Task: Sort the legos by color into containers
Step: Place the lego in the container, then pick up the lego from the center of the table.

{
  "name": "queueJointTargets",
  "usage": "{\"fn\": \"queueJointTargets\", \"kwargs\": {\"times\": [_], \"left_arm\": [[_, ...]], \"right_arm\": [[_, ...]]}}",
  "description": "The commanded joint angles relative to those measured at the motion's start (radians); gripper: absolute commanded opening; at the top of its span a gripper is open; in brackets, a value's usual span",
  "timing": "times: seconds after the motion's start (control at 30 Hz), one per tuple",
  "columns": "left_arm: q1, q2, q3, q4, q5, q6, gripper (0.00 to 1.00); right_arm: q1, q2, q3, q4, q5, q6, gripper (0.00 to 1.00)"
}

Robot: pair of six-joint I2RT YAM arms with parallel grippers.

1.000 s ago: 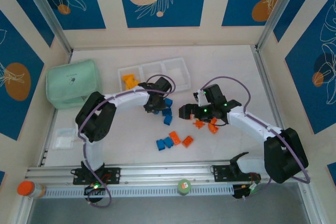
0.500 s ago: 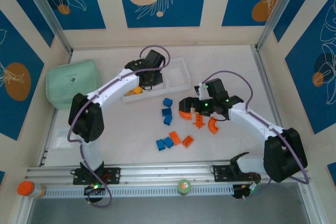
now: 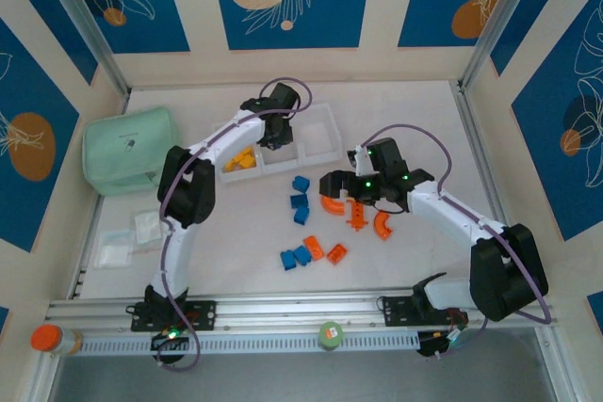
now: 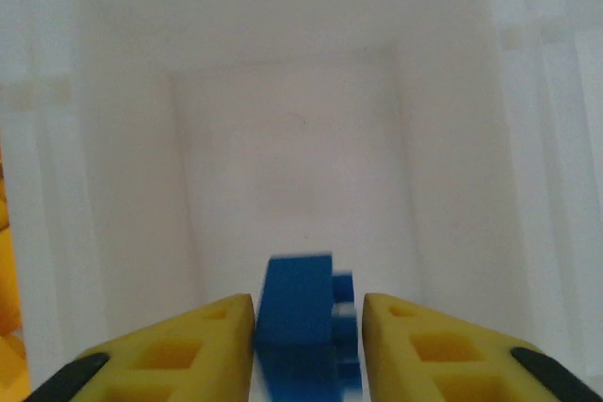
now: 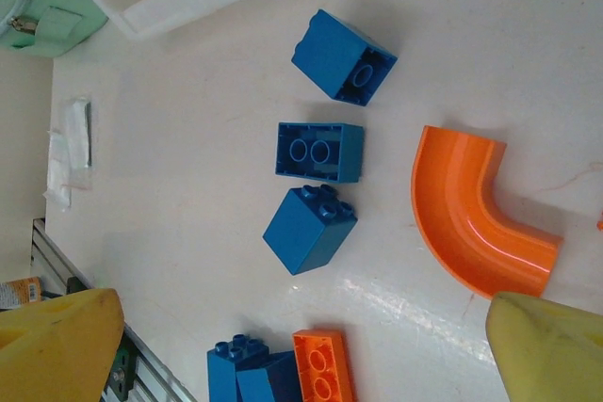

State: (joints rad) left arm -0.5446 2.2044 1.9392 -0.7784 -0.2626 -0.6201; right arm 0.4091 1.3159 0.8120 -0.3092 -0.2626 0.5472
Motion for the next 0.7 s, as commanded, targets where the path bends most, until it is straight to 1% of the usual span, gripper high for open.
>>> {"fn": "queueJointTargets", "kwargs": {"times": [0.0,0.1,0.17,0.23,0.4,0.53,0.67], "left_arm": [[0.009,-0.018,0.044,-0.041,0.004,0.035,0.4],[0.009,-0.036,0.046,-0.064,-0.003,0.041,0.41],[0.008,-0.056,0.042,-0.085,0.022,0.038,0.42],[0.004,-0.092,0.01,-0.072,0.053,0.038,0.42],[-0.026,-0.209,-0.137,-0.021,0.124,0.027,0.43],[-0.067,-0.312,-0.301,0.05,0.186,0.008,0.46],[-0.123,-0.379,-0.408,0.084,0.178,-0.019,0.49]], "right_arm": [[-0.009,0.011,0.03,-0.006,-0.014,0.001,0.99],[-0.012,0.014,0.046,-0.023,-0.018,-0.005,0.99],[-0.012,0.006,0.058,-0.044,-0.018,-0.016,0.99],[-0.013,-0.009,0.056,-0.058,-0.012,-0.023,0.99],[-0.022,-0.039,0.039,-0.092,-0.029,-0.012,0.99],[-0.024,-0.07,0.001,-0.096,-0.053,0.009,0.99],[-0.027,-0.096,-0.042,-0.095,-0.055,0.018,0.99]]}}
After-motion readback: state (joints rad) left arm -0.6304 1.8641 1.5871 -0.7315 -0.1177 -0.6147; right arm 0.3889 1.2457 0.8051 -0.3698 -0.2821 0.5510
